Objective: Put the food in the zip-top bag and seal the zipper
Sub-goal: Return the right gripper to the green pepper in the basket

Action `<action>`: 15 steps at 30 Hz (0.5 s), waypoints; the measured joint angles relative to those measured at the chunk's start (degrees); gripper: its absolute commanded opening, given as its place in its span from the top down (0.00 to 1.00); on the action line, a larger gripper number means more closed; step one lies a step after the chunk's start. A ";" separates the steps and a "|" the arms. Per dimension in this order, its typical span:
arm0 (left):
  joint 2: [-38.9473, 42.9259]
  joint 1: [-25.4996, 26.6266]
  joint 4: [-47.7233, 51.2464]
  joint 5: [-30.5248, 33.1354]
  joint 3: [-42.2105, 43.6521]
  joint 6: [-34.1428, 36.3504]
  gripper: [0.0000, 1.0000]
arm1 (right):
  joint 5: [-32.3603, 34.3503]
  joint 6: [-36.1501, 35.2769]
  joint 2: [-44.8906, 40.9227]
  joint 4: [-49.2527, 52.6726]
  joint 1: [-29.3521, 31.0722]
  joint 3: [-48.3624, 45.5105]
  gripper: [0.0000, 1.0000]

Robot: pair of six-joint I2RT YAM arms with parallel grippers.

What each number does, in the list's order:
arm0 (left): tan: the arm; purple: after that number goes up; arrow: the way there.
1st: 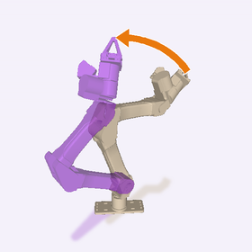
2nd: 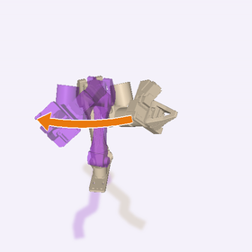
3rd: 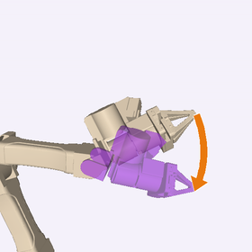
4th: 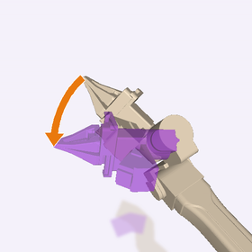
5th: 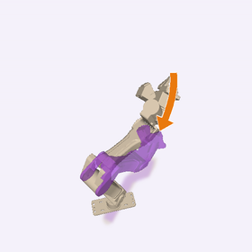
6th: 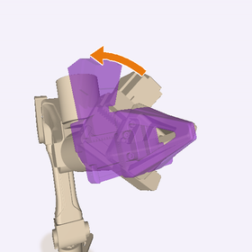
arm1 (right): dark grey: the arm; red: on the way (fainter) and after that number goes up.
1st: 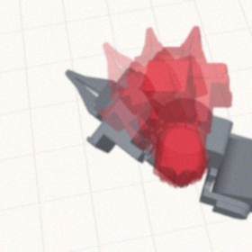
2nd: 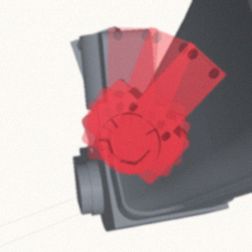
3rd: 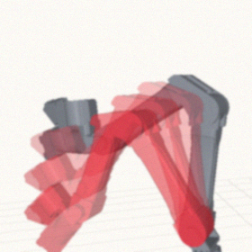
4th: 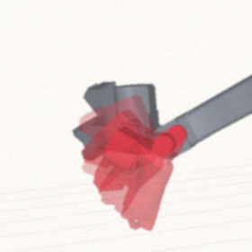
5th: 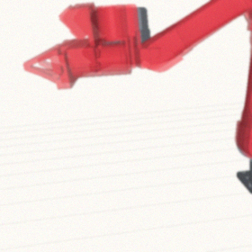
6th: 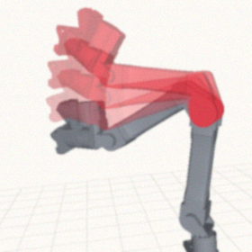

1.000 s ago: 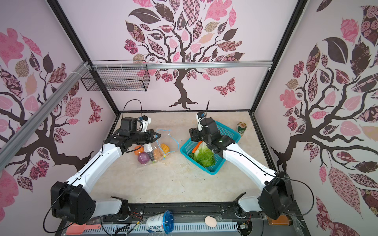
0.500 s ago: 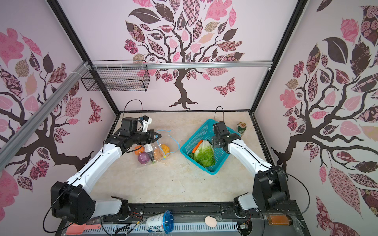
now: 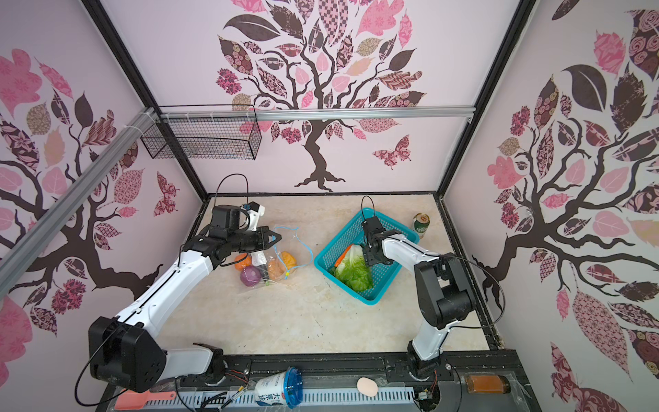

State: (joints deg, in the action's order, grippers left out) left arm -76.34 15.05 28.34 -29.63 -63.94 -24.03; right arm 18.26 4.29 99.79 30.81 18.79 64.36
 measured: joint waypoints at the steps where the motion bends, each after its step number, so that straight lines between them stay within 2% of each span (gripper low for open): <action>1: -0.04 0.00 0.00 0.00 0.00 0.00 1.00 | -0.04 -0.20 0.55 -0.15 -0.09 0.17 0.14; 15: -0.11 0.00 0.00 0.22 0.00 0.04 1.00 | -1.55 -0.26 9.20 -2.67 -0.61 6.56 0.15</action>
State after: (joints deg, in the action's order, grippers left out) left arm -76.44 15.05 28.34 -29.41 -63.94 -23.99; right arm 16.71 4.03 108.99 28.14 18.17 70.91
